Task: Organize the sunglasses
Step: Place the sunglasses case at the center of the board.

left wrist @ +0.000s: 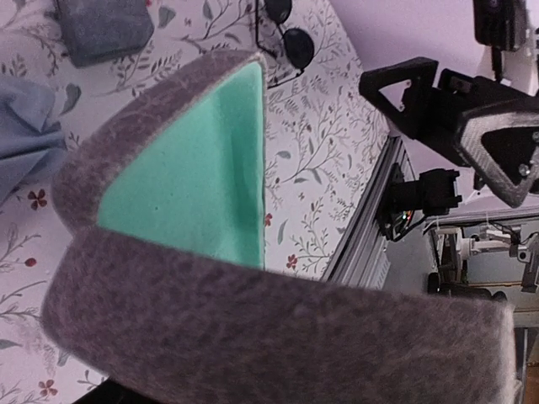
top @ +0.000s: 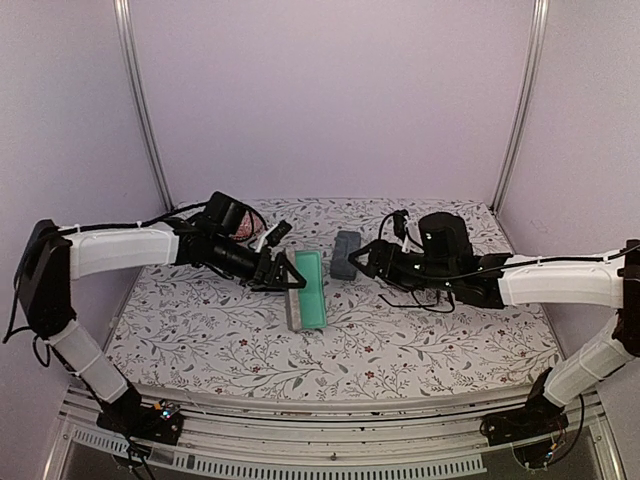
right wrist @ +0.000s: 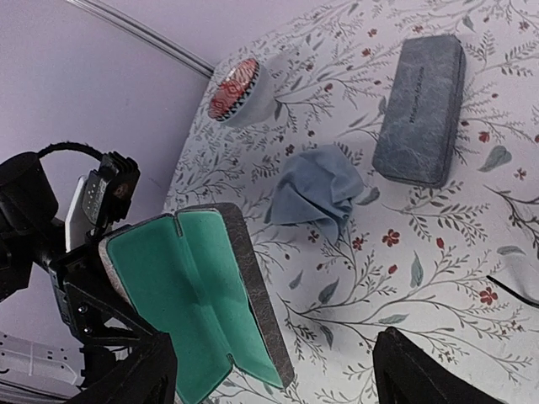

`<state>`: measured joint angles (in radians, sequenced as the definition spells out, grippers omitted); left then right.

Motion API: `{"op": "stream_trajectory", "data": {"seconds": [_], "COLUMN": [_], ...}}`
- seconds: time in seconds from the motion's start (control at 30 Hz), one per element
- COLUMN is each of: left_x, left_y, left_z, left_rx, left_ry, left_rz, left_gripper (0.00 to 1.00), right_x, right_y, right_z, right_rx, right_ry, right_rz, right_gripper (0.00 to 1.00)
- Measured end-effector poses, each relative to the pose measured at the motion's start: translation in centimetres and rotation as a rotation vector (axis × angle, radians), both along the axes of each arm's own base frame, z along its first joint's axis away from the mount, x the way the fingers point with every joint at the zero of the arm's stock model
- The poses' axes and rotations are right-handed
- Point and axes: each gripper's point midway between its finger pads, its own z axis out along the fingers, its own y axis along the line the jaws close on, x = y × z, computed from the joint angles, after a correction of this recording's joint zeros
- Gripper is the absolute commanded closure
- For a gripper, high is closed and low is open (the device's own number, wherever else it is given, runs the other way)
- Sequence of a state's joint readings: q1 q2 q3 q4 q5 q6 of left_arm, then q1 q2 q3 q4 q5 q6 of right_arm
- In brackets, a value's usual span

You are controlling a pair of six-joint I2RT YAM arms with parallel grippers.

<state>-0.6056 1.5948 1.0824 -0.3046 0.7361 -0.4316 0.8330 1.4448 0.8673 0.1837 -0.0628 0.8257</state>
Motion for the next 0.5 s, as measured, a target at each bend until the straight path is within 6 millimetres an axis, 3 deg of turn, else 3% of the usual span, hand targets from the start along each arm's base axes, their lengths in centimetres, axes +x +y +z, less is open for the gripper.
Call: {"op": "stream_trajectory", "data": {"seconds": [0.1, 0.17, 0.37, 0.5], "left_x": [0.0, 0.5, 2.1, 2.6], "left_y": [-1.0, -2.4, -6.0, -7.3], "left_z": [-3.9, -5.4, -8.2, -8.7], "left_rx": [0.069, 0.087, 0.064, 0.041], "left_ry": [0.104, 0.141, 0.217, 0.265], "left_rz": [-0.037, -0.068, -0.151, -0.187], "left_gripper": [0.58, 0.58, 0.57, 0.53], "right_x": [0.2, 0.1, 0.4, 0.7], "right_y": [-0.3, -0.5, 0.0, 0.3], "right_z": [-3.3, -5.1, -8.9, -11.2], "right_rx": [-0.076, -0.115, -0.201, -0.266], "right_ry": [0.082, 0.122, 0.203, 0.241], "right_rz": [-0.027, -0.035, -0.031, -0.02], "right_gripper": [0.19, 0.22, 0.34, 0.41]}}
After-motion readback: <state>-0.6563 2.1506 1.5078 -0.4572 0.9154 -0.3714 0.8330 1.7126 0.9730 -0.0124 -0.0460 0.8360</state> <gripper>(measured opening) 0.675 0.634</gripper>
